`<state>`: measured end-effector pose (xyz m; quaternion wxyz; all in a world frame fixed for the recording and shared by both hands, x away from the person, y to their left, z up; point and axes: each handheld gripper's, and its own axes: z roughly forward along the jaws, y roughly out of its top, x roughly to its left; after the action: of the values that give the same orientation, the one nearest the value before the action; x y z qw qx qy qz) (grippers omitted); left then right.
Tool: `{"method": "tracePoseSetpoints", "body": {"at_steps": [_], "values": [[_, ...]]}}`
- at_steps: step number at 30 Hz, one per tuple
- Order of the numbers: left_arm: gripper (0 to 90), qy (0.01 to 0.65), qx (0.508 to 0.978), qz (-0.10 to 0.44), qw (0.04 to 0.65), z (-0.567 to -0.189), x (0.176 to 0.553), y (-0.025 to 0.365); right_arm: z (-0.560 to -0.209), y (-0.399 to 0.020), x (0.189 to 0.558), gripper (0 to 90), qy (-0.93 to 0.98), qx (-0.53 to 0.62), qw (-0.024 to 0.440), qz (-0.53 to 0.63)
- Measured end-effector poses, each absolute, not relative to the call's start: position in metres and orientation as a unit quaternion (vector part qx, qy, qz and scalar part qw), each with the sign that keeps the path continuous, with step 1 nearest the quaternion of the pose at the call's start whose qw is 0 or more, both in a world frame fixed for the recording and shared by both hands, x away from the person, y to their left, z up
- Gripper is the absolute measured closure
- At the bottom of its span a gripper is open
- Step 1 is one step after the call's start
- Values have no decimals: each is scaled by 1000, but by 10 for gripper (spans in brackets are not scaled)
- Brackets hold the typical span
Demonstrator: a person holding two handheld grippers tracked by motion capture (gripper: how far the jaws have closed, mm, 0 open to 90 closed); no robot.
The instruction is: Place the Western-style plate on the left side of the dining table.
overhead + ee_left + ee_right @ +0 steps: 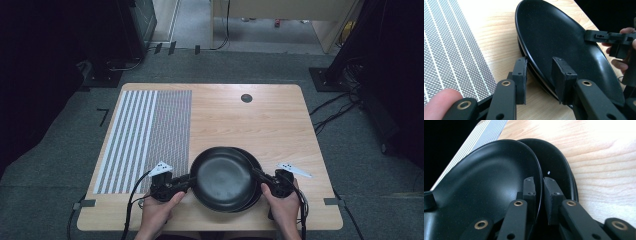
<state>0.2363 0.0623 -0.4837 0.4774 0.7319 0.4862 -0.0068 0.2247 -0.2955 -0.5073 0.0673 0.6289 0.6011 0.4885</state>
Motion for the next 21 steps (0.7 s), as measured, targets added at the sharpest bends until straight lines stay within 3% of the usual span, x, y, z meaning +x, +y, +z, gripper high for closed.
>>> {"method": "tracePoseSetpoints", "body": {"at_steps": [13, 21], "values": [[665, 489, 729, -13, 479, -485, 236, 63, -517, -295, 226, 819, 539, 667, 18, 514], [667, 493, 721, -28, 485, -487, 237, 64, -519, -292, 226, 819, 530, 668, 28, 521]]}}
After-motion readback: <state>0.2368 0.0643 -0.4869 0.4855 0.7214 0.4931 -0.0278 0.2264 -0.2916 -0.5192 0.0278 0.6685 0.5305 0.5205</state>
